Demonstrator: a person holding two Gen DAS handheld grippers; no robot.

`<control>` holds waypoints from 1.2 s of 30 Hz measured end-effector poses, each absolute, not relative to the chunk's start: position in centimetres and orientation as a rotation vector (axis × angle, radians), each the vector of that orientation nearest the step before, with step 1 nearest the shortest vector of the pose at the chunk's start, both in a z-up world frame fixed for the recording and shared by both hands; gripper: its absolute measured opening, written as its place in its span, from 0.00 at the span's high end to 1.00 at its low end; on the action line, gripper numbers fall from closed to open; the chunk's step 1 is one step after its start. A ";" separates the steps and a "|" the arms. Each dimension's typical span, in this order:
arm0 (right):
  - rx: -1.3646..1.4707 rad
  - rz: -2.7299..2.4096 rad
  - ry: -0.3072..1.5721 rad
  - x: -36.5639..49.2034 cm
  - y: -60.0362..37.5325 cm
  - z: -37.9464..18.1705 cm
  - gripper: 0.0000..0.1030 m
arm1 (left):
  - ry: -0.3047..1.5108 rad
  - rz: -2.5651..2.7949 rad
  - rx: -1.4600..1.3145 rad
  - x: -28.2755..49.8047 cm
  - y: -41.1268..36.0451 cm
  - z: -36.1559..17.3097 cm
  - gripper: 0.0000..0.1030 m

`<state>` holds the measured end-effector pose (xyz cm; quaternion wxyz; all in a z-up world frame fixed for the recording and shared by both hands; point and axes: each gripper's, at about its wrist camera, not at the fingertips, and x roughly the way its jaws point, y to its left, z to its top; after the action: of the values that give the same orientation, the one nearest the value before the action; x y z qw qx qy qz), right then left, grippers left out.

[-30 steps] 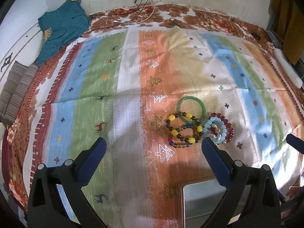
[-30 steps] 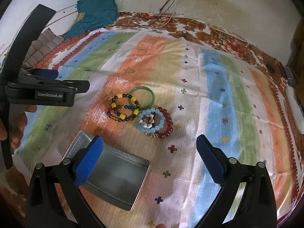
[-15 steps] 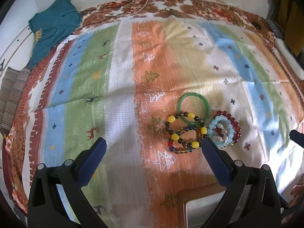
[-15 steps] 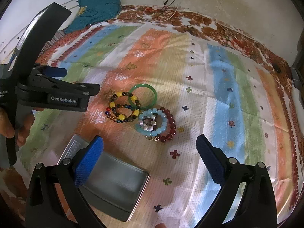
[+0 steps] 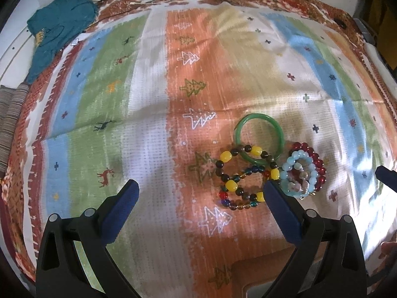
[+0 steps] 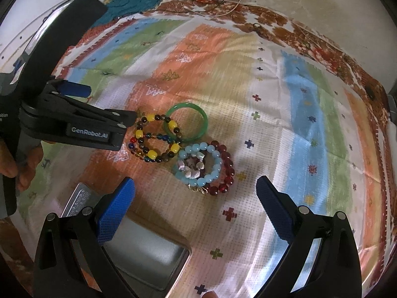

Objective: Organize jewelry
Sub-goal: 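Grasp the yellow-and-black bead bracelet with left tool while right tool grasps pale bead bracelet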

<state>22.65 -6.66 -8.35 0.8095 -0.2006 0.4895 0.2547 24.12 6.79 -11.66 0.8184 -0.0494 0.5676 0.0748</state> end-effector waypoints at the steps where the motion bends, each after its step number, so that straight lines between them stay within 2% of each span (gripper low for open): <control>1: -0.436 0.546 1.049 22.7 -6.4 -8.5 0.04 | 1.214 0.159 -0.102 24.3 6.8 -11.9 0.05; 6: -0.465 0.545 1.067 23.2 -5.7 -9.4 0.06 | 1.230 0.156 -0.103 24.9 7.0 -12.6 0.05; 8: -0.471 0.538 1.080 23.6 -5.6 -9.8 0.10 | 1.237 0.152 -0.103 25.2 7.0 -12.8 0.05; 16: -0.486 0.540 1.119 24.7 -4.8 -11.2 0.16 | 1.278 0.124 -0.113 26.2 7.0 -14.2 0.11; 18: -0.487 0.536 1.125 24.9 -4.7 -11.5 0.18 | 1.285 0.119 -0.111 26.4 7.0 -14.5 0.15; 21: -0.492 0.538 1.139 25.3 -4.5 -12.0 0.25 | 1.291 0.110 -0.112 26.7 7.0 -14.8 0.22; 28: -0.520 0.540 1.169 25.4 -3.7 -13.1 0.36 | 1.302 0.081 -0.108 27.4 6.6 -15.4 0.32; 36: -0.547 0.549 1.196 25.5 -2.8 -14.2 0.51 | 1.324 0.049 -0.075 27.9 6.2 -16.5 0.54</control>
<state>25.53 -2.82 -14.15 0.7567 -0.2512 0.5485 0.2519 27.90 6.21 -16.48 0.7879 -0.0350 0.6144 0.0229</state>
